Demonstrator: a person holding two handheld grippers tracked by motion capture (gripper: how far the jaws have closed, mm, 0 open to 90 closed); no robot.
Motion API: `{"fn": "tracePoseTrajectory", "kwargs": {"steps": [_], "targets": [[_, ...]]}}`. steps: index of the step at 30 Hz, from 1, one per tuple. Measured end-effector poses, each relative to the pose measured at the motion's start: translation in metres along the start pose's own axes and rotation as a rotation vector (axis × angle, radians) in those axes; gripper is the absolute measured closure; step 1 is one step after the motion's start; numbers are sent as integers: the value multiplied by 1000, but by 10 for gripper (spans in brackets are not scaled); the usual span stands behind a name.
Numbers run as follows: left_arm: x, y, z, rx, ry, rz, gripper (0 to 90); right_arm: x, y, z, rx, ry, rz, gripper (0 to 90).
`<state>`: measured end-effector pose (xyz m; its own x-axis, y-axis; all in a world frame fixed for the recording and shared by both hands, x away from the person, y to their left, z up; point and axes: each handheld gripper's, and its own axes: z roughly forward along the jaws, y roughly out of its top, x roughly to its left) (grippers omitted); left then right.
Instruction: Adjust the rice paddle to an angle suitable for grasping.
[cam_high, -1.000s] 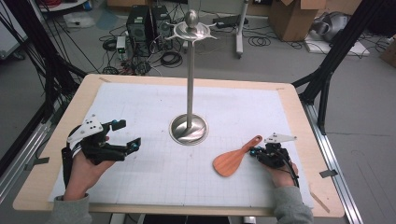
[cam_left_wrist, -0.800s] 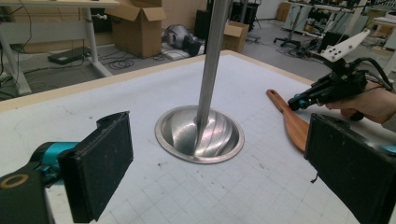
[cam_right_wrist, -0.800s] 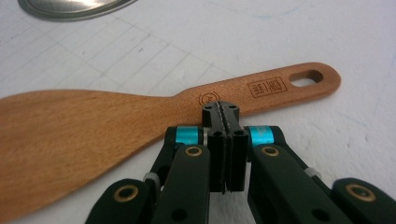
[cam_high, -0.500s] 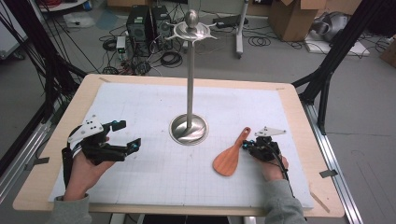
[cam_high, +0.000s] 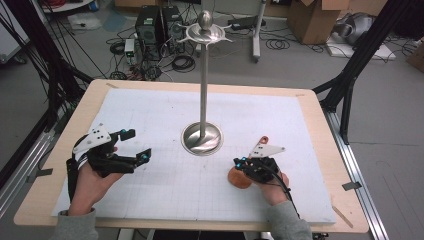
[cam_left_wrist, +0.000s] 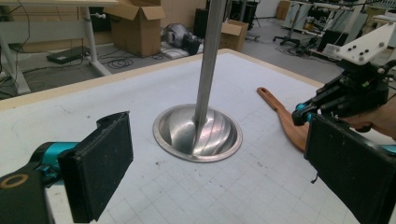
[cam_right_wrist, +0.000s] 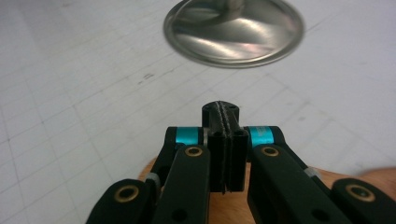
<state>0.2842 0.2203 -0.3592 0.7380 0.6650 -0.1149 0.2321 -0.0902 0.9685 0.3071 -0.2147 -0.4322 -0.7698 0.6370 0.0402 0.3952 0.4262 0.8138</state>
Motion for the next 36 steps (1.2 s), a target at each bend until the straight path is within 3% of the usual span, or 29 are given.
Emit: {"fn": "tracePoseTrajectory", "kwargs": {"steps": [11,18,24,36], "targets": [[0,0,-1,-1,3,2,84,17,6,27,85,40,-50,900],[0,0,-1,-2,-1,0,83,20,5,29,122,38,-76,900],[1,1,-1,-4,-4,-2,84,24,-3,18,130,50,-81,900],[0,2,2,-3,-7,3,84,25,-36,-26,113,62,-71,900]]}}
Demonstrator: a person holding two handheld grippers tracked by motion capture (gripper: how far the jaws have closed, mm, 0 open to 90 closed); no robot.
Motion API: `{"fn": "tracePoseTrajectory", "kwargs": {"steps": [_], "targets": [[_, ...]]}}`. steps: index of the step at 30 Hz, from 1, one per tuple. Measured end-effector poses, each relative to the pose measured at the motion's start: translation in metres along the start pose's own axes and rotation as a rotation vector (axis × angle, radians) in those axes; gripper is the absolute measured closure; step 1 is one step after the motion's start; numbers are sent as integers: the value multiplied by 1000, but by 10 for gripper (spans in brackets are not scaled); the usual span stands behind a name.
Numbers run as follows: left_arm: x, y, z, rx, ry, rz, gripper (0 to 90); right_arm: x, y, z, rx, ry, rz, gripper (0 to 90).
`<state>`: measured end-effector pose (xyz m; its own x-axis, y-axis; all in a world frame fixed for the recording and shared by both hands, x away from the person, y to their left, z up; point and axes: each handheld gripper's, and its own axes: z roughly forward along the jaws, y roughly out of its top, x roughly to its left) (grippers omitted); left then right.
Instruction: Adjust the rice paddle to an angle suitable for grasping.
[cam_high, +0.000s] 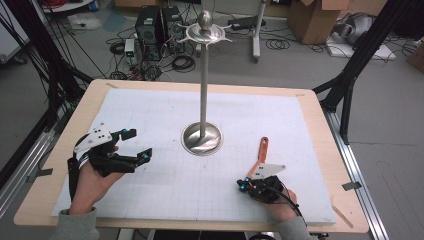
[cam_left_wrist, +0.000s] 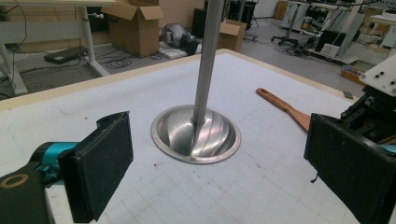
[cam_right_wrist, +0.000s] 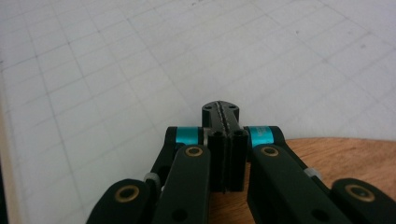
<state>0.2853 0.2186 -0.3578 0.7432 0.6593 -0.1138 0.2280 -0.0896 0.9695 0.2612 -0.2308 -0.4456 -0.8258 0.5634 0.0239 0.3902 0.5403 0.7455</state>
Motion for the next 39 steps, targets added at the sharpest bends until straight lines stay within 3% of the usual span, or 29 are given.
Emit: {"fn": "tracePoseTrajectory", "kwargs": {"steps": [5,10,14,21,26,30,39], "targets": [[0,1,-2,-7,2,-1,84,-3,-13,-13,-12,5,9,900],[1,1,-3,-9,3,0,84,-4,-14,-16,-13,13,6,900],[0,1,-3,-8,3,-2,84,-8,-10,-24,-69,18,7,900],[0,1,-1,-2,1,1,84,-30,-7,-46,-114,-52,41,900],[-1,0,0,1,-3,0,84,-62,-14,-64,-116,-144,125,900],[-2,-1,3,7,-6,-1,84,-80,-22,-61,-80,-185,181,900],[-2,-1,3,12,-7,-1,84,-94,-27,-43,-32,-220,204,900]]}}
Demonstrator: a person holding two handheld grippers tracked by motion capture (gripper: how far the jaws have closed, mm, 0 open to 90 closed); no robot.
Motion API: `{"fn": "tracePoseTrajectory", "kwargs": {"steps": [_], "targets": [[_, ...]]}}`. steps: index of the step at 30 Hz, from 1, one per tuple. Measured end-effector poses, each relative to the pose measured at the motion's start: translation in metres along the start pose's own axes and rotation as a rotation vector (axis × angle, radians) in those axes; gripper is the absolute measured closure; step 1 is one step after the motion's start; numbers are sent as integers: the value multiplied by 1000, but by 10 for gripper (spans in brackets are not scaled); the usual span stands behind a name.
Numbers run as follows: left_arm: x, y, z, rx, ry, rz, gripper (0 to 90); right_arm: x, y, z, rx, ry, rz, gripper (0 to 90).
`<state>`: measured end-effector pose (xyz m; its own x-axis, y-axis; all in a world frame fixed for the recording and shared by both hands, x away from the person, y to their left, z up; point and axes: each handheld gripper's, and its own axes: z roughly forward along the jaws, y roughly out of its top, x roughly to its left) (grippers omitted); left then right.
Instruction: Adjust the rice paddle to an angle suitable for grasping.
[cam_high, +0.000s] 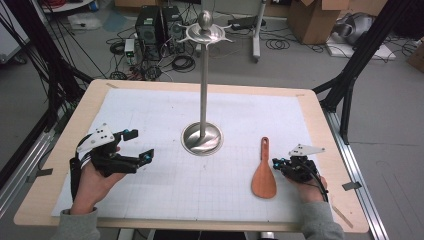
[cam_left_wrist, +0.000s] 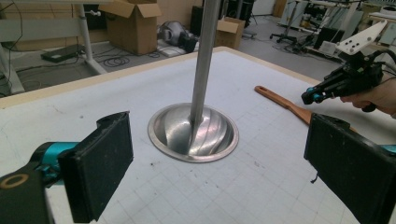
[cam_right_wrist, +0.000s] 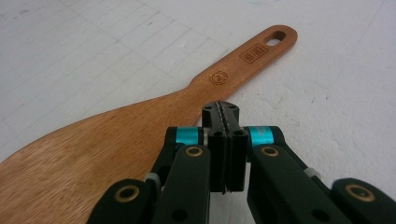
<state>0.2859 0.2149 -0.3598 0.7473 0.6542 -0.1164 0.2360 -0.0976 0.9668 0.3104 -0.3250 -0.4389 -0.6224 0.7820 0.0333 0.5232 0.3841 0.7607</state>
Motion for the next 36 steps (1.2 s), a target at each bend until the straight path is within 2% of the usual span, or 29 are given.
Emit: {"fn": "tracePoseTrajectory", "kwargs": {"steps": [7,10,16,26,28,30,32,36], "targets": [[0,0,-3,-6,4,-1,84,-2,1,10,19,-11,-8,900],[1,0,-4,-4,9,-1,83,-2,2,14,7,-5,9,900],[1,-1,-5,-4,10,-4,84,-3,7,21,-2,6,15,900],[2,-2,-9,-4,19,-3,84,5,18,33,15,45,-12,900],[2,-2,-10,-5,21,-3,84,9,23,38,24,66,-29,900],[2,-2,-12,-6,25,-4,84,11,24,39,27,61,-43,900],[2,-3,-14,-9,30,-5,84,15,28,43,25,87,-65,900],[2,-3,-16,-7,34,-3,84,21,32,48,35,107,-77,900]]}}
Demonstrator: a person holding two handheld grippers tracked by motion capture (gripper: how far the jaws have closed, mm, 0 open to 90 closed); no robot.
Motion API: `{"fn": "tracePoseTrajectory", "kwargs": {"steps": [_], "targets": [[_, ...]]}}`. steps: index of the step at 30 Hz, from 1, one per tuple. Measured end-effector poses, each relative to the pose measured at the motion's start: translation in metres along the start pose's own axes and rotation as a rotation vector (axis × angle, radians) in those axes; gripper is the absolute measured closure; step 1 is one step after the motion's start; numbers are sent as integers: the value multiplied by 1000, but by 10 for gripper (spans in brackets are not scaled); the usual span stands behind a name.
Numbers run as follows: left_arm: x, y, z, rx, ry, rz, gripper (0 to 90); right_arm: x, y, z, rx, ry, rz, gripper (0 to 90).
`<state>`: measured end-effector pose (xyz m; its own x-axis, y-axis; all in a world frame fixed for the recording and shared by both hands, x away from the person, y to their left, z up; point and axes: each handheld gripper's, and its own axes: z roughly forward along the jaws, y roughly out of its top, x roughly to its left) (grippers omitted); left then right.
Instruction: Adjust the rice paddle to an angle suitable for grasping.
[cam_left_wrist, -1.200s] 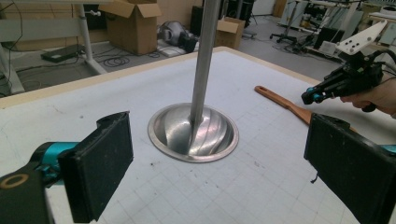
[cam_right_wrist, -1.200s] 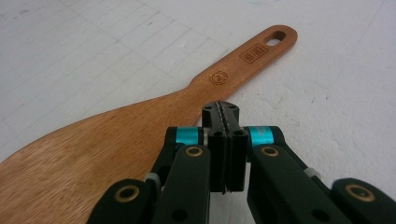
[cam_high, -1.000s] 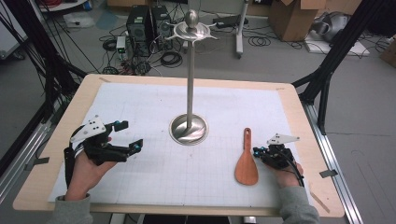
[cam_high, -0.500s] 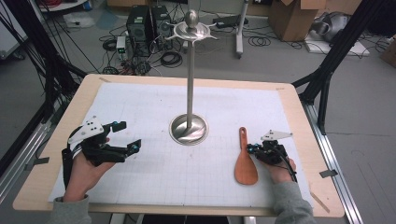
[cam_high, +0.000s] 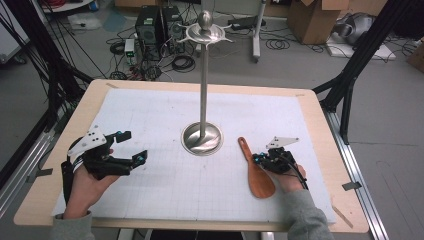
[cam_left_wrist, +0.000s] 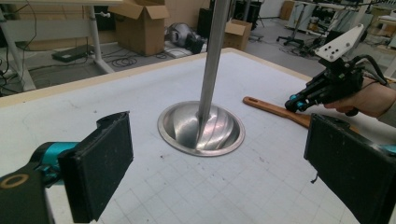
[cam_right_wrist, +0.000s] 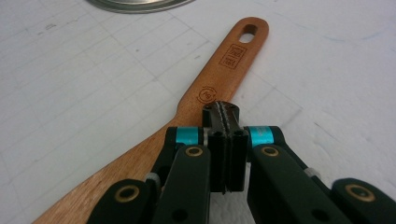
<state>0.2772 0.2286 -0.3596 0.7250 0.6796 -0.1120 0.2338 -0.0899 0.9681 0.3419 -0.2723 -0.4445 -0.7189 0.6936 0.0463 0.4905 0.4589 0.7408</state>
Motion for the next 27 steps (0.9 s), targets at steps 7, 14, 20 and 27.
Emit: {"fn": "tracePoseTrajectory", "kwargs": {"steps": [7,14,20,27], "targets": [[0,0,-3,-4,4,-6,84,12,10,10,18,47,-55,900],[0,0,-4,-6,3,-4,84,20,15,15,29,82,-103,900],[0,-1,-3,-4,4,-6,84,25,17,16,37,104,-114,900],[-1,-1,-1,2,-2,-4,84,30,19,17,48,107,-130,900]]}}
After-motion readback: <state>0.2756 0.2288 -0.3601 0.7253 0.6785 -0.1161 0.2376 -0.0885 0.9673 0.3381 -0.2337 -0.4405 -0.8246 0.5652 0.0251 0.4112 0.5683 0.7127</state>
